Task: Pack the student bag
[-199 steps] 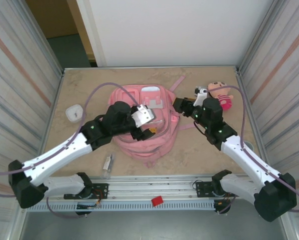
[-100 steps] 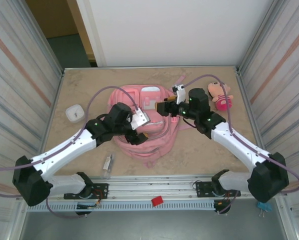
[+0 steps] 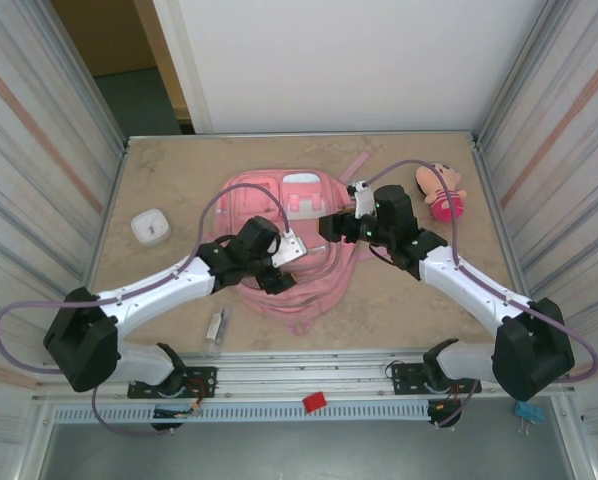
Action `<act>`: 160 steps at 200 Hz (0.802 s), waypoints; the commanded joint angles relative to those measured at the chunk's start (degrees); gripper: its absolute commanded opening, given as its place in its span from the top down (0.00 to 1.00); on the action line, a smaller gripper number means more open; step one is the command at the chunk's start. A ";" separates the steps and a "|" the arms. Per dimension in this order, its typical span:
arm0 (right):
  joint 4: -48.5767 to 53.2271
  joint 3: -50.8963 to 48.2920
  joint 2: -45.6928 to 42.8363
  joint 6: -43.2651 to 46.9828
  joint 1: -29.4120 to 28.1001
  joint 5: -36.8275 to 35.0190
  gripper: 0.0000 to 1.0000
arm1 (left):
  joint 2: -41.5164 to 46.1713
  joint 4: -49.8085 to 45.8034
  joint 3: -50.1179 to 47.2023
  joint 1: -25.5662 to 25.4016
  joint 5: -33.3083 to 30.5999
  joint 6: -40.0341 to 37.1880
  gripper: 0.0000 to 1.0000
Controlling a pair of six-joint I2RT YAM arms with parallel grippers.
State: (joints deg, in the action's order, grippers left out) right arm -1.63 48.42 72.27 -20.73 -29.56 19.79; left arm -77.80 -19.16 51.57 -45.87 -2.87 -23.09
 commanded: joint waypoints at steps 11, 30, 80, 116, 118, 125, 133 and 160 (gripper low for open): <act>0.93 0.64 0.67 1.00 0.97 2.78 0.29 | -2.36 2.81 0.54 -0.03 -7.61 -1.56 0.26; 0.54 -0.09 0.51 1.40 2.01 3.86 0.28 | -0.76 4.99 -0.76 -0.10 -5.94 -2.26 0.44; -4.67 -3.72 0.14 0.95 5.56 12.48 0.25 | 9.15 14.17 -9.02 0.89 6.26 -1.29 0.84; -6.29 -3.27 2.76 -0.19 6.10 15.42 0.24 | 13.07 19.73 -13.71 3.50 12.02 0.47 0.85; -6.39 -3.28 3.00 -0.12 6.14 15.51 0.24 | 13.21 19.90 -13.87 3.66 12.37 0.54 0.85; -6.90 -2.95 3.87 -0.10 6.17 15.62 0.24 | 13.69 20.95 -14.59 4.13 13.59 1.01 0.85; -7.67 -2.80 4.92 -0.22 6.10 15.68 0.24 | 14.22 21.44 -14.98 4.58 14.95 1.27 0.85; -10.52 -1.42 9.54 -1.32 6.05 19.23 0.24 | 15.22 22.18 -15.96 4.99 15.31 1.24 0.85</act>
State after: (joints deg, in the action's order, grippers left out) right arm -8.62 44.99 78.26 -20.62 -23.59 34.37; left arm -65.52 -1.87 36.25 -41.10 8.27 -23.70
